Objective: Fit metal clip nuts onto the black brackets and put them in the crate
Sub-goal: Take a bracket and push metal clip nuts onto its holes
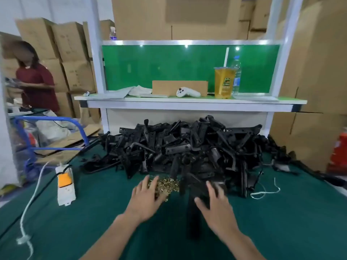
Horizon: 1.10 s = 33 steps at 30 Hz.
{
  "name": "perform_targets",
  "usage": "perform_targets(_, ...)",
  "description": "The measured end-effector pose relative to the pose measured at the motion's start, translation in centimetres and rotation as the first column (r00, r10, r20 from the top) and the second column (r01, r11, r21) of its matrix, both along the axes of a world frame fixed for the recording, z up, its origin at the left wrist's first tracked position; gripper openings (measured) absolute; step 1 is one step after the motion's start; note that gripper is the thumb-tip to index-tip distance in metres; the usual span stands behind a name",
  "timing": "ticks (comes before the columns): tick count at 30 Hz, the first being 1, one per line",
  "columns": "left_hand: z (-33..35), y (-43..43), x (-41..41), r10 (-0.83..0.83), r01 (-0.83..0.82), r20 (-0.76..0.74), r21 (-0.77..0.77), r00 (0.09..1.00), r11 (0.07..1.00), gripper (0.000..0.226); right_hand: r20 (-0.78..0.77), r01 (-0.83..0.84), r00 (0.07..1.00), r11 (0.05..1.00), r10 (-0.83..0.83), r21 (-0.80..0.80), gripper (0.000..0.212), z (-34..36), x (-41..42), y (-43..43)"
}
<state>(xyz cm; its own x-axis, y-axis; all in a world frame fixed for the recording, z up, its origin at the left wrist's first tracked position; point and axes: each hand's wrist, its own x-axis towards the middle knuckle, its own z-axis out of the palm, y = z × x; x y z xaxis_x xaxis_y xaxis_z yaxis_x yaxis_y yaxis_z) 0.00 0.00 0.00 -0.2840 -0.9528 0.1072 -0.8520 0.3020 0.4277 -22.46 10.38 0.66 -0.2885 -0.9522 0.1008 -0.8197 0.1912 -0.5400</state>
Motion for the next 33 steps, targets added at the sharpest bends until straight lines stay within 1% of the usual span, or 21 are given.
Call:
perform_targets(1,-1.0,-0.8,-0.8,-0.028,0.026,0.118,0.017,0.993,1.000,0.081,-0.048,0.005,0.999,1.000,-0.004,0.025,0.073,-0.9,0.2,-0.7)
perform_targets(3,-2.4,-2.6,-1.9,-0.028,0.021,0.201,0.038,0.979,0.999,0.084,-0.162,0.055,0.985,0.998,-0.058,-0.021,0.065,-2.9,0.1,-2.2)
perform_targets(7,-3.0,-5.1,-3.2,-0.022,0.031,0.215,-0.038,0.976,0.999,0.068,-0.289,0.073,0.948,0.976,-0.132,-0.206,0.045,-3.9,-1.2,-3.6)
perform_targets(10,-3.2,-5.2,-3.3,0.019,0.009,0.212,-0.132,0.977,0.991,0.057,-0.326,0.051,0.937,0.972,-0.126,-0.229,0.037,-3.4,-1.4,-3.8)
perform_targets(12,-3.5,-4.8,-3.2,0.055,-0.011,0.216,-0.200,0.975,0.980,0.048,-0.294,0.032,0.949,0.960,-0.117,-0.279,0.036,-3.2,-1.2,-3.4)
perform_targets(13,-3.6,-4.6,-3.1,0.071,-0.020,0.218,-0.225,0.973,0.974,0.045,-0.234,0.021,0.967,0.948,-0.100,-0.318,0.036,-3.1,-1.3,-3.3)
perform_targets(14,-3.7,-4.6,-3.0,0.079,-0.026,0.211,-0.243,0.974,0.970,0.043,-0.123,0.021,0.990,0.933,-0.070,-0.360,0.035,-2.9,-1.5,-3.3)
perform_targets(15,-3.7,-4.4,-3.0,0.084,-0.030,0.202,-0.258,0.976,0.966,0.041,0.066,0.048,0.998,0.922,-0.025,-0.385,0.034,-2.6,-1.6,-3.4)
perform_targets(16,-3.6,-4.3,-2.9,0.094,-0.041,0.192,-0.260,0.977,0.965,0.039,0.324,0.110,0.946,0.922,0.018,-0.372,0.035,-2.1,-1.7,-3.7)
perform_targets(17,-3.6,-4.3,-2.9,0.091,-0.038,0.176,-0.281,0.980,0.959,0.038,0.597,0.168,0.799,0.929,0.068,-0.330,0.036,-1.8,-1.5,-3.8)
perform_targets(18,-3.6,-4.2,-2.8,0.093,-0.040,0.168,-0.293,0.981,0.955,0.037,0.817,0.196,0.565,0.943,0.115,-0.268,0.037,-1.6,-1.1,-3.8)
perform_targets(19,-3.7,-4.2,-2.8,0.097,-0.043,0.159,-0.314,0.983,0.949,0.036,0.940,0.184,0.298,0.956,0.168,-0.229,0.037,-1.6,-0.8,-3.7)
perform_targets(20,-3.6,-4.0,-2.7,0.103,-0.049,0.150,-0.324,0.983,0.945,0.035,0.976,0.145,0.069,0.966,0.204,-0.213,0.036,-1.7,-0.6,-3.5)
perform_targets(21,-3.6,-3.9,-2.6,0.113,-0.059,0.141,-0.340,0.984,0.939,0.034,0.975,0.093,-0.075,0.975,0.211,-0.204,0.035,-1.8,-0.5,-3.3)
perform_targets(22,-3.5,-3.8,-2.6,0.117,-0.064,0.126,-0.360,0.985,0.931,0.032,0.966,0.028,-0.158,0.979,0.203,-0.201,0.035,-1.8,-0.4,-3.1)
perform_targets(23,-3.4,-3.6,-2.5,0.112,-0.064,0.103,-0.390,0.988,0.919,0.030,0.962,-0.025,-0.196,0.979,0.192,-0.201,0.035,-1.9,-0.5,-3.0)
perform_targets(26,-2.6,-2.6,-2.6,0.061,-0.061,-0.013,-0.462,0.998,0.885,0.019,0.956,-0.090,-0.228,0.974,0.182,-0.207,0.040,-1.8,-0.8,-3.0)
perform_targets(29,-2.0,-0.8,-3.3,-0.028,-0.092,-0.251,-0.450,0.968,0.888,0.011,0.957,-0.106,-0.259,0.981,0.130,-0.162,0.036,-1.4,-0.7,-3.5)
perform_targets(30,-1.8,0.1,-3.7,-0.048,-0.109,-0.384,-0.376,0.922,0.920,0.011,0.956,-0.113,-0.279,0.986,0.090,-0.126,0.038,-1.3,-0.6,-3.7)
perform_targets(31,-1.7,0.9,-4.2,-0.052,-0.101,-0.533,-0.254,0.845,0.962,0.014,0.960,-0.121,-0.271,0.988,0.064,-0.100,0.038,-1.2,-0.5,-3.9)
perform_targets(33,-1.5,1.9,-5.1,-0.007,0.015,-0.755,0.004,0.656,1.000,0.017,0.983,-0.082,-0.175,0.994,0.062,-0.077,0.031,-1.1,-0.1,-4.2)
